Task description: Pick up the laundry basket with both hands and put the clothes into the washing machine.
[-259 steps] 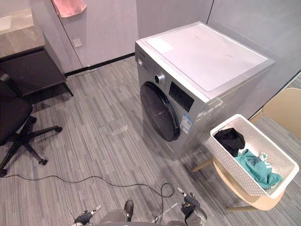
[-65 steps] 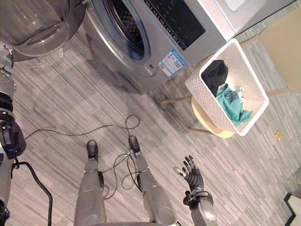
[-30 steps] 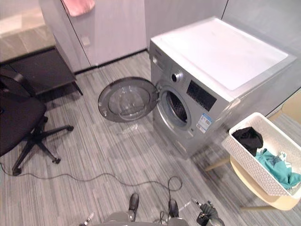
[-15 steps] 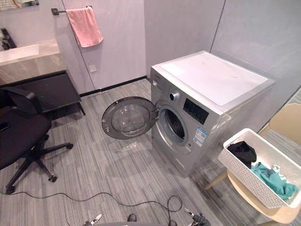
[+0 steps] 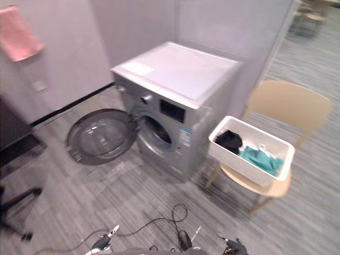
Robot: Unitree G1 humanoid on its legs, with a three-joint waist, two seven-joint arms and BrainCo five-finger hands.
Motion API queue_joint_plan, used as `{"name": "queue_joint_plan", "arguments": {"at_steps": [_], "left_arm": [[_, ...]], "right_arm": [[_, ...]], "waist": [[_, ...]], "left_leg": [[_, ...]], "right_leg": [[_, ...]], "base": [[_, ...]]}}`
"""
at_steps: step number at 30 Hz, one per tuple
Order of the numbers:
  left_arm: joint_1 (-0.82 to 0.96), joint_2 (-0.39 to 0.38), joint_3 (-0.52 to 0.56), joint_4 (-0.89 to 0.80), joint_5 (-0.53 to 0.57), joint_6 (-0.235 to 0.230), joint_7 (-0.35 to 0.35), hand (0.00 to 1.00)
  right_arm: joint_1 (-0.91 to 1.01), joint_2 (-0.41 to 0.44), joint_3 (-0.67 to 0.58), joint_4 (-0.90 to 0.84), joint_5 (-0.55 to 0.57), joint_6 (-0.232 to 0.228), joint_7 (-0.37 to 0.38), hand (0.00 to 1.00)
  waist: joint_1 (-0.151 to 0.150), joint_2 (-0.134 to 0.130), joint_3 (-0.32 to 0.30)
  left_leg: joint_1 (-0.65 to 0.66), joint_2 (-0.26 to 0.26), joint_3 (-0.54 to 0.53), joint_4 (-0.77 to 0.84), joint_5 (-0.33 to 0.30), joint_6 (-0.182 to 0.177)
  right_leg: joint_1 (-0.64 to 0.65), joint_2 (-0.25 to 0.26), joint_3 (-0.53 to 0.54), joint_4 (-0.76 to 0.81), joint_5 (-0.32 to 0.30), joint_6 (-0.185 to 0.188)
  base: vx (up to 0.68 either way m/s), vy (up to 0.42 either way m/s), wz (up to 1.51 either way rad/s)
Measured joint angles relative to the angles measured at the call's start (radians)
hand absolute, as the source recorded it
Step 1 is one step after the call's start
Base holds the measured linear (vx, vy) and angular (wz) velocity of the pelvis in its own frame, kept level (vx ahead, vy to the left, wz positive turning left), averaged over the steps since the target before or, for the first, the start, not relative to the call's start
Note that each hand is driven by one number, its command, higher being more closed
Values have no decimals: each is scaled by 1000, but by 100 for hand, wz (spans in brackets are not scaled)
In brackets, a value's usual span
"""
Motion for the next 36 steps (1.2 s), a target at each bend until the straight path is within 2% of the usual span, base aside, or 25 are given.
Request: {"name": "queue_joint_plan", "arguments": {"at_steps": [1, 3, 6, 10, 13, 14, 15, 16, 17, 18, 20, 21, 22, 24, 27, 28, 31, 34, 36], "left_arm": [[-4, -7, 1, 4, 6, 0, -1, 0], [-8, -12, 1, 13, 22, 1, -1, 0], [-26, -11, -1, 13, 53, 1, 0, 0], [-38, -3, -36, 12, 87, 1, 2, 0], [-50, 2, -64, 6, 92, 0, 2, 0], [-45, 3, -69, -9, 92, 0, 2, 0], [-43, 3, -72, -8, 90, -1, 3, 0], [-43, 2, -81, -8, 89, 0, 4, 0], [-33, 2, -100, -8, 87, -1, 5, 0], [-36, 4, -107, -7, 86, -2, 5, 0], [-38, -1, -104, -6, 83, -9, 4, 0], [-31, -4, -97, -1, 83, -12, 5, 0], [-35, -4, -79, 19, 83, -11, 4, 0], [-39, -5, -59, 30, 83, -10, 8, 0], [-37, -8, -51, 30, 83, -10, 11, 0], [-44, -8, -40, 26, 82, -10, 14, 0], [-50, -4, -37, 20, 75, -10, 20, 0], [-43, -4, -36, 20, 69, -10, 22, 0], [-43, -3, -32, 20, 69, -10, 23, 0]], "right_arm": [[-15, -6, 8, -1, -17, 0, -2, 0], [-10, -4, 23, -3, -18, 0, -2, 0], [1, -2, 34, -19, -18, -2, 2, 0], [18, -2, 33, -41, -19, -12, 1, 0], [17, 3, 31, -45, -18, -19, 2, 0], [13, 11, 31, -52, -18, -22, 2, 0], [0, 17, 30, -47, -18, -21, 2, 0], [-2, 16, 30, -47, -18, -21, 2, 0], [5, 16, 33, -46, -18, -22, 1, 0], [32, 18, 35, -45, -18, -22, 3, 0], [36, 11, 36, -42, -18, -25, 3, 0], [26, 1, 35, -43, -19, -25, 4, 0], [6, -7, 34, -44, -19, -24, 4, 0], [8, -8, 32, -46, -19, -22, 7, 0], [47, -6, 20, -42, -19, -20, 10, 0], [47, -6, 9, -42, -19, -20, 12, 0], [50, -5, -20, -42, -18, -20, 18, 0], [46, -4, -29, -43, -17, -20, 20, 0], [42, -2, -27, -64, -17, -22, 21, 0]], "waist": [[-3, 18, 10], [-14, 29, 2], [-16, 30, -1], [-35, 15, 3], [-36, -11, 15], [-32, -11, 22], [-30, -23, 35], [-32, -26, 46], [-33, -21, 55], [-35, -39, 49], [-24, -36, 46], [-10, -5, 39], [-10, 28, 42], [-34, 20, 50], [-35, 7, 39], [-35, 7, 39], [-37, 12, 29], [-36, 31, 12], [-37, 28, 7]], "left_leg": [[10, 1, 13, -1, 2, 1], [24, 6, 18, -10, 2, 0], [50, 9, 9, -37, 6, -6], [51, 10, 15, -38, 6, 4], [53, 17, 57, -37, -6, 5], [53, 42, 110, -38, -9, 4], [77, 51, 160, -39, -9, 3], [97, 51, 173, -36, -9, 3], [128, 39, 175, -16, -14, -3], [125, 19, 119, 44, -28, 9], [96, 13, 11, 81, -52, 27], [115, 31, -22, 69, -88, 18], [125, 48, -12, 60, -112, 10], [134, 47, 11, 60, -113, 8], [161, 65, 8, 39, -118, -1], [158, 75, 0, 24, -128, -17], [156, 88, -33, -1, -134, -26], [162, 112, -70, 3, -130, -54], [162, 112, -82, 40, -107, -92]], "right_leg": [[18, -8, 11, -37, 15, -1], [36, -7, 18, -72, 28, -4], [49, -7, 14, -96, 29, -5], [48, 2, 20, -111, 37, -3], [26, 19, 52, -106, 42, 1], [-3, 28, 0, -87, 36, 12], [-49, -1, -197, -1, -50, -51], [-63, -31, -297, 43, -67, -44], [-74, -91, -424, 89, -49, -48], [-61, -96, -427, 107, -37, -8], [-53, -78, -375, 66, -15, -8], [-52, -46, -324, 11, 5, -9], [-52, -20, -289, -26, 22, -21], [-29, -24, -288, -74, 48, -22], [28, -36, -323, -166, 65, -28], [30, -36, -357, -174, 67, -27], [31, -34, -401, -171, 73, -25], [25, -14, -435, -134, 54, -37], [4, -1, -455, -36, -12, -53]], "base": [[99, 17, -71], [87, 6, -34], [149, -17, 1], [125, 22, -9], [91, 22, -52], [76, -26, -106], [67, -35, -111], [54, -26, -98], [69, -5, -72], [93, -25, -72], [71, -60, -105], [102, -48, -171], [109, -23, -148], [35, -1, -58], [15, 7, 0], [-1, 20, 21], [18, -1, 36], [127, -28, 26], [109, -69, 18]]}}
